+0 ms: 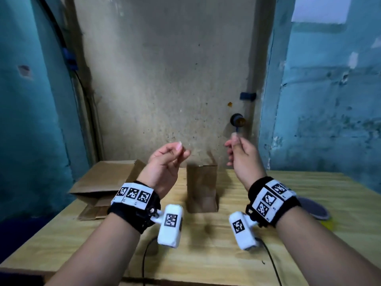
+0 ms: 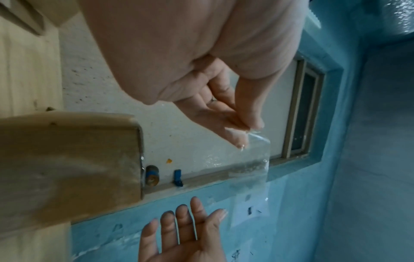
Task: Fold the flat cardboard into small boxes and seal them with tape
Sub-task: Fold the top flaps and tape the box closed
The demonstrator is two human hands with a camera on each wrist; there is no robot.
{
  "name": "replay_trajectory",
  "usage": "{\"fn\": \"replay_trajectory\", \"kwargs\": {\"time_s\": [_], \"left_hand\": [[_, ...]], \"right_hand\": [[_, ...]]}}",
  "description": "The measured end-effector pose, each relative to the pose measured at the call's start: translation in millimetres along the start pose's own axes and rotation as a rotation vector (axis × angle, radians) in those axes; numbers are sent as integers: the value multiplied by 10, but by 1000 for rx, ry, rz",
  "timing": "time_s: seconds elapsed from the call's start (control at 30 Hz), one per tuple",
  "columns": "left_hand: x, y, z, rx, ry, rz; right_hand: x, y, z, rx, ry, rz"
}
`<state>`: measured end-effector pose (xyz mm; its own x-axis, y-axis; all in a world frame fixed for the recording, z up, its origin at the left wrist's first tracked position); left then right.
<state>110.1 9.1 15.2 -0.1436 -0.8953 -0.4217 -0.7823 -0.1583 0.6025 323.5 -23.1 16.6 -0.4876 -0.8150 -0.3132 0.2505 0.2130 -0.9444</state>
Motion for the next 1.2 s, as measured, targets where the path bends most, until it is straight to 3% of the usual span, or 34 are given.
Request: {"fn": "replay_trajectory", "kwargs": {"time_s": [0.1,0.3,0.47,0.77,0.93,1.2], "left_hand": [[-185,-168,160,5,47,17],[-421,-562,272,-16,47,71],[-461,-614,304,85,58,112],[-442,-639,361,21,-2,6],[-441,-610,427,-27,-39,-51],[-396,-576,433,-90,-110,-88]], "right_hand": [[-105,208,-153,-152,-57,-46],[-209,607,-350,-318,-131,18],[-124,636,-303,-489,-239,-149],[-1,589,-307,-433,-344,-162],[36,561,-342,-527,-369,-169],[37,494,-265,-580,-317,-159]]}}
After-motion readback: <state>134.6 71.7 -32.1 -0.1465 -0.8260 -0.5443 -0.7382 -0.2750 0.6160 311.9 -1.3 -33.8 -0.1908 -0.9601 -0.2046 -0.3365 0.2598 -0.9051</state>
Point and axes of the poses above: each hand's wrist, its own x-axis away from the middle knuckle, its own z-axis out of the back of the hand, y = z × x, the point moved 3 cm from there along -x, towards the middle knuckle, and after that the axes turned 12 degrees about -z, right-handed, at the moved point
